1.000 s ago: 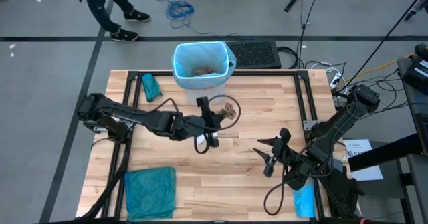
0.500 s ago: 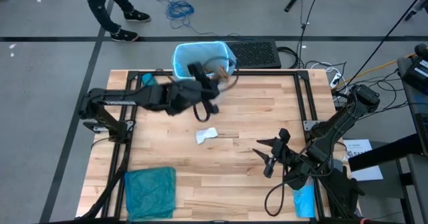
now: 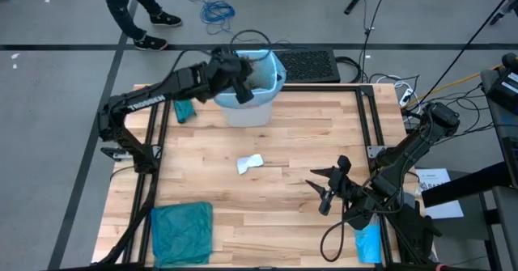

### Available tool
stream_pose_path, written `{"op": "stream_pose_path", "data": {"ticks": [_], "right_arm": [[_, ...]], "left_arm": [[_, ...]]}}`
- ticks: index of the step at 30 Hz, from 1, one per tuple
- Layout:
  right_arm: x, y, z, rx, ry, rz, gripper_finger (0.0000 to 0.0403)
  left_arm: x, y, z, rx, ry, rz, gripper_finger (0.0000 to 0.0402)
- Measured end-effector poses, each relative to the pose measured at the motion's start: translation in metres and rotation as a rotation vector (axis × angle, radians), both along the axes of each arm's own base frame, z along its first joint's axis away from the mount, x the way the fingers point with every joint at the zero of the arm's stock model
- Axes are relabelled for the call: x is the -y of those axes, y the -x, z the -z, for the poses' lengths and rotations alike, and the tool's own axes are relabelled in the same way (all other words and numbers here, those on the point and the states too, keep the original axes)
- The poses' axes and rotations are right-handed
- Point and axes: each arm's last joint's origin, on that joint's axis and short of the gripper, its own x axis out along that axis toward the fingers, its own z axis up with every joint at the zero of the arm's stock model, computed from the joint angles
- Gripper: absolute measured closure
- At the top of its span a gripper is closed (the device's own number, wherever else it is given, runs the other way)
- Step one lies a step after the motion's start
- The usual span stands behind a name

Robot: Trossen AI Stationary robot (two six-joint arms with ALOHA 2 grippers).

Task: Place trash/remove bag and relplace
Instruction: Put the brown paper into the blue trash bag inside the white trash bin

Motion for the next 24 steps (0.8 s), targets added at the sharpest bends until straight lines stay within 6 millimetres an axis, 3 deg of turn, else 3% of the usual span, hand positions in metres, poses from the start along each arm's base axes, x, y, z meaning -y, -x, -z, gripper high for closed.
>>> {"op": "stream_pose_path", "data": {"ticks": [7, 24], "right_arm": [[0.000, 0.000, 0.000, 0.000, 0.000, 0.000, 0.0243], [0.000, 0.000, 0.000, 0.000, 0.001, 0.000, 0.0243]], "left_arm": [[-0.026, 0.014, 0.004, 0.066, 0.125, -0.094, 0.0392], [-0.027, 0.014, 0.005, 0.068, 0.144, -0.076, 0.0380]]}}
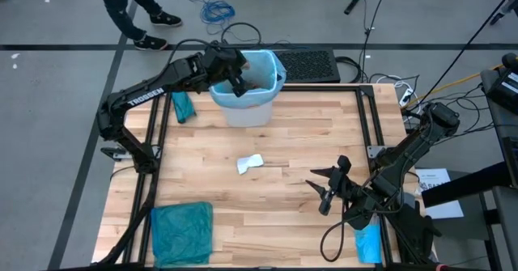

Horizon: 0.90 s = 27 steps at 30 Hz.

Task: Place trash/remove bag and relplace
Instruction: Put the brown paper into the blue trash bag inside the white trash bin

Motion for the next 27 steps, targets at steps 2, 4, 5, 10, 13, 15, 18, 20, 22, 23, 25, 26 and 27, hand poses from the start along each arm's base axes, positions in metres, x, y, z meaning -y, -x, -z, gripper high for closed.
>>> {"op": "stream_pose_path", "data": {"ticks": [2, 4, 5, 10, 13, 15, 18, 20, 22, 23, 25, 26, 27], "right_arm": [[0.0000, 0.0000, 0.0000, 0.000, 0.000, 0.000, 0.0243], [0.0000, 0.0000, 0.0000, 0.000, 0.000, 0.000, 0.0243], [0.0000, 0.0000, 0.0000, 0.000, 0.000, 0.000, 0.0243], [0.0000, 0.0000, 0.0000, 0.000, 0.000, 0.000, 0.0243], [0.0000, 0.0000, 0.0000, 0.000, 0.000, 0.000, 0.0243], [0.0000, 0.0000, 0.0000, 0.000, 0.000, 0.000, 0.0243], [0.0000, 0.0000, 0.0000, 0.000, 0.000, 0.000, 0.0243], [0.0000, 0.0000, 0.0000, 0.000, 0.000, 0.000, 0.0243], [0.0000, 0.0000, 0.0000, 0.000, 0.000, 0.000, 0.0243], [0.0000, 0.0000, 0.0000, 0.000, 0.000, 0.000, 0.0243], [0.0000, 0.0000, 0.0000, 0.000, 0.000, 0.000, 0.0243], [0.0001, 0.0000, 0.0000, 0.000, 0.000, 0.001, 0.0243], [0.0000, 0.0000, 0.0000, 0.000, 0.000, 0.000, 0.0243]], "left_arm": [[0.0002, 0.0003, 0.0005, -0.006, 0.003, 0.000, 0.0380], [0.0003, 0.0005, 0.0010, -0.010, 0.006, -0.001, 0.0379], [0.0003, 0.0006, 0.0011, -0.009, 0.007, -0.002, 0.0379], [0.0005, 0.0005, 0.0014, -0.007, 0.014, 0.005, 0.0379], [0.0013, -0.0004, 0.0017, 0.003, 0.037, 0.039, 0.0379], [0.0016, -0.0006, 0.0018, 0.003, 0.038, 0.041, 0.0379], [0.0017, -0.0008, 0.0019, 0.008, 0.046, 0.053, 0.0379], [0.0020, -0.0010, 0.0020, 0.010, 0.053, 0.063, 0.0379], [0.0021, -0.0011, 0.0020, 0.012, 0.056, 0.068, 0.0379], [0.0022, -0.0012, 0.0020, 0.013, 0.058, 0.071, 0.0379], [0.0024, -0.0013, 0.0020, 0.013, 0.058, 0.072, 0.0379], [0.0023, -0.0012, 0.0020, 0.013, 0.058, 0.072, 0.0379], [0.0021, -0.0013, 0.0021, 0.013, 0.058, 0.071, 0.0379]]}}
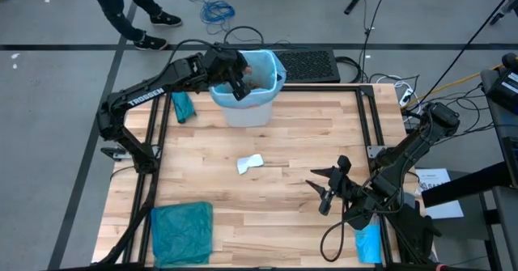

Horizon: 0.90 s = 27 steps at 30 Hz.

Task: Place trash/remove bag and relplace
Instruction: Put the brown paper into the blue trash bag inside the white trash bin, then put the white paper into the blue trash bag inside the white trash bin

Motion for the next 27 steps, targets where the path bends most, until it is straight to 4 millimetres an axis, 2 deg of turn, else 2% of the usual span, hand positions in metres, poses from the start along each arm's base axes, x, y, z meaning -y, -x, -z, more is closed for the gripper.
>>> {"op": "stream_pose_path", "data": {"ticks": [8, 19, 23, 27], "right_arm": [[0.000, 0.000, 0.000, 0.000, 0.000, 0.000, 0.0243], [0.000, 0.000, 0.000, 0.000, 0.000, 0.000, 0.0243], [0.000, 0.000, 0.000, 0.000, -0.001, 0.000, 0.0243], [0.000, 0.000, 0.000, 0.000, -0.001, 0.000, 0.0243]], "left_arm": [[0.001, -0.001, 0.000, 0.011, 0.023, 0.036, 0.0368], [0.001, -0.001, 0.000, 0.007, 0.021, 0.028, 0.0273], [0.004, 0.000, 0.002, -0.005, 0.045, 0.029, 0.0267], [0.018, -0.006, 0.005, 0.003, 0.121, 0.137, 0.0267]]}}
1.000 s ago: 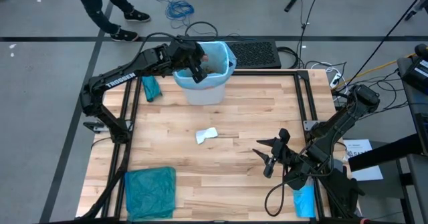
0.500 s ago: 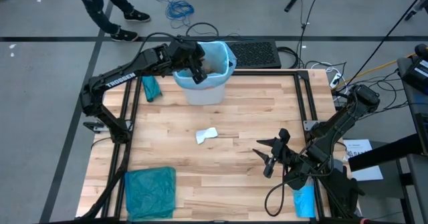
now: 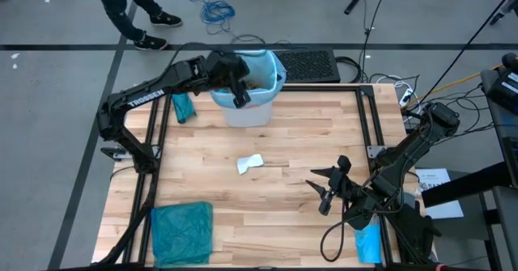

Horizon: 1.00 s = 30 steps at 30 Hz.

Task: Place trash/remove bag and relplace
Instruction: Put the white paper into the blue trash bag inside the white trash bin

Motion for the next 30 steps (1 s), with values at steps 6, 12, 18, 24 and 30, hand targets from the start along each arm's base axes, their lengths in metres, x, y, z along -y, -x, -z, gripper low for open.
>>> {"op": "stream_pose_path", "data": {"ticks": [6, 12, 18, 24, 30], "right_arm": [[0.000, 0.000, 0.000, 0.000, 0.001, 0.000, 0.0243], [0.000, 0.000, 0.000, -0.001, 0.001, 0.000, 0.0243], [0.000, 0.000, 0.000, -0.002, 0.005, -0.001, 0.0243], [0.000, 0.000, 0.000, -0.002, 0.005, -0.001, 0.0243], [0.000, 0.000, 0.000, -0.004, 0.007, -0.001, 0.0243]], "left_arm": [[0.043, -0.015, 0.002, 0.019, 0.089, 0.169, 0.0267], [0.098, -0.029, 0.004, 0.002, 0.050, 0.305, 0.0267], [0.139, -0.043, 0.019, -0.037, 0.022, 0.383, 0.0267], [0.170, -0.064, 0.062, -0.128, 0.039, 0.439, 0.0267], [0.187, -0.075, 0.118, -0.287, 0.037, 0.395, 0.0267]]}}
